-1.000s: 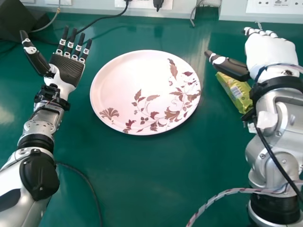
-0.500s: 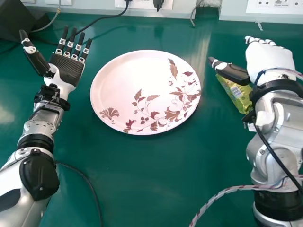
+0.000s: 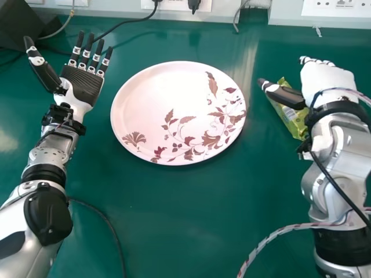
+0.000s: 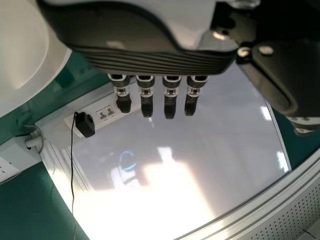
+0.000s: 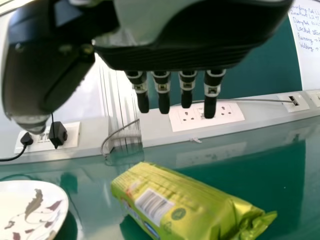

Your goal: Pick up biscuit and place it in the plate

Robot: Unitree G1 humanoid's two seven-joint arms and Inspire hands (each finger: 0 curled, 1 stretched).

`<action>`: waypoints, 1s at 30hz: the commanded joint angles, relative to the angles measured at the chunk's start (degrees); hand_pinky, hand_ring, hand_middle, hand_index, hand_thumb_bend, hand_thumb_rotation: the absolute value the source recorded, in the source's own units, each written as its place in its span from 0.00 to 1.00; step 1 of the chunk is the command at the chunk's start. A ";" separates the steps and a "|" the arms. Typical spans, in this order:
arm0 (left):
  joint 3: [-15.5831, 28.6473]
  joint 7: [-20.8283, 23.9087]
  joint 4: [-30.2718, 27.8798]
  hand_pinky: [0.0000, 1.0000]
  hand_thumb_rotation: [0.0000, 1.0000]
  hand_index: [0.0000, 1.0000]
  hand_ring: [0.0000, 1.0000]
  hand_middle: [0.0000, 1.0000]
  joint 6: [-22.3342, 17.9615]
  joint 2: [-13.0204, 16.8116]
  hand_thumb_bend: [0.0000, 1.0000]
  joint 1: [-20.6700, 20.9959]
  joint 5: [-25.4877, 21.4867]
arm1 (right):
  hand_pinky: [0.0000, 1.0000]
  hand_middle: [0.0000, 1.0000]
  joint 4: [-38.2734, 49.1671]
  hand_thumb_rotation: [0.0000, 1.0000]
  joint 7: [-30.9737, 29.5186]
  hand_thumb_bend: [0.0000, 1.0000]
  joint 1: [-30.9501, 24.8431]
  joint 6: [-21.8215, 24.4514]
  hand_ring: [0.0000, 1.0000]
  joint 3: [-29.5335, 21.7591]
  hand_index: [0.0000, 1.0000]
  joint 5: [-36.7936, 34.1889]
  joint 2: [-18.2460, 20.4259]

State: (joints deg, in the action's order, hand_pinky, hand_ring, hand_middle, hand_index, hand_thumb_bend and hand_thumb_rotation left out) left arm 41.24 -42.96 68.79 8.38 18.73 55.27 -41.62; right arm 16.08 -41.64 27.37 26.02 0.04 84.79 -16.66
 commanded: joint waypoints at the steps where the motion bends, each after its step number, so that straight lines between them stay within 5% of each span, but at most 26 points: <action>1: 0.25 -0.13 -0.07 1.00 0.61 1.00 1.00 1.00 0.13 0.57 1.00 -0.07 -0.16 | 0.89 1.00 -1.47 0.67 0.73 0.92 -0.03 0.60 0.98 0.63 1.00 -0.64 -1.34; 30: 0.78 -0.06 -0.38 1.00 0.59 1.00 1.00 1.00 1.03 0.68 1.00 -0.05 -0.63 | 0.90 1.00 -10.68 0.65 5.69 0.92 1.90 5.04 0.98 4.80 1.00 -8.20 -6.18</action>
State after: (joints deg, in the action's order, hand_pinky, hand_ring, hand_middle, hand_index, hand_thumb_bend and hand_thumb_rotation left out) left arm 41.53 -42.89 68.73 9.21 18.75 55.27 -41.68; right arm 5.75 -37.02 28.64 30.66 4.52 77.10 -22.34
